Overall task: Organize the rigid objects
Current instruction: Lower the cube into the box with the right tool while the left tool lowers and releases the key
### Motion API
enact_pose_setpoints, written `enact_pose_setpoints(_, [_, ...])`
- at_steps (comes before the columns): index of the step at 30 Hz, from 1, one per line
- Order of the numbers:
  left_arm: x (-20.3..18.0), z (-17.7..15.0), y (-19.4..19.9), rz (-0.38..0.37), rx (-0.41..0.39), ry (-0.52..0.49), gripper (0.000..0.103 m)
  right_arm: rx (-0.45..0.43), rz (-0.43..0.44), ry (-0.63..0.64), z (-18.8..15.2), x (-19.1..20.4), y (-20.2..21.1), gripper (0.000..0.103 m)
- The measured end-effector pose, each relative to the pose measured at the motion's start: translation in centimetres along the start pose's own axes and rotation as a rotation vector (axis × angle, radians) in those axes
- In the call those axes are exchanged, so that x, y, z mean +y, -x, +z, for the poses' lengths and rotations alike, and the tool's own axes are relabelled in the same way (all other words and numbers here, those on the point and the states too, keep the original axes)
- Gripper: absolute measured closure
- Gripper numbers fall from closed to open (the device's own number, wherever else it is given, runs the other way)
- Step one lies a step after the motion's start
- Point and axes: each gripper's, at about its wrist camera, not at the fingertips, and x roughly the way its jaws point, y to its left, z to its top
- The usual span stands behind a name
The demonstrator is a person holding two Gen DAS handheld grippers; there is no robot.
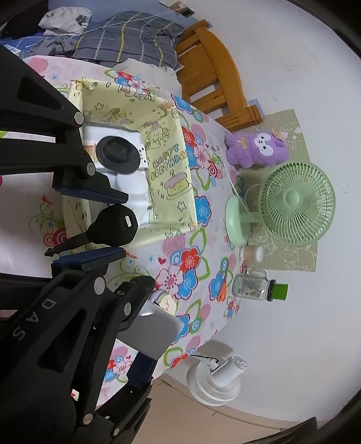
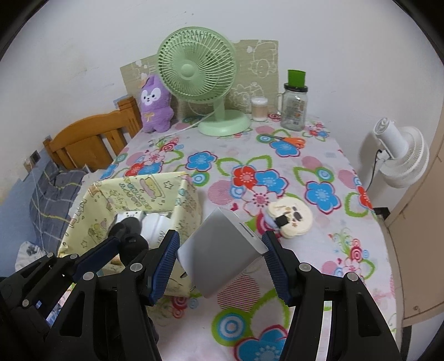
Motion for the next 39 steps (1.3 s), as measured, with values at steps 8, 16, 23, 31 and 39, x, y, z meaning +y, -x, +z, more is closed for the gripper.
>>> enact_pose_setpoints(8, [2.2,-0.1,-1.0,0.014,0.018,0.025,0.071,0.018,0.018,0.03,0.5,2.1,-1.6,0.039])
enact_pose_setpoints(16, [4.6,-0.2,-2.2,0.019,0.033,0.06,0.071,0.036,0.026,0.065,1.0,4.3,-3.5,0.039])
enact_pose_setpoints(23, [6.1,-0.3,-3.6,0.024,0.052,0.084,0.071,0.058,0.038,0.082,1.1,5.8,-5.3,0.039])
enact_pose_setpoints(31, [7.5,-0.3,-5.2,0.002,0.072,0.103,0.07,0.084,0.029,0.1,1.5,7.0,-7.4,0.039])
enact_pose_setpoints(39, [8.3,0.1,-7.6,0.005,0.111,0.103,0.07,0.122,-0.01,0.101,1.9,7.4,-9.8,0.041])
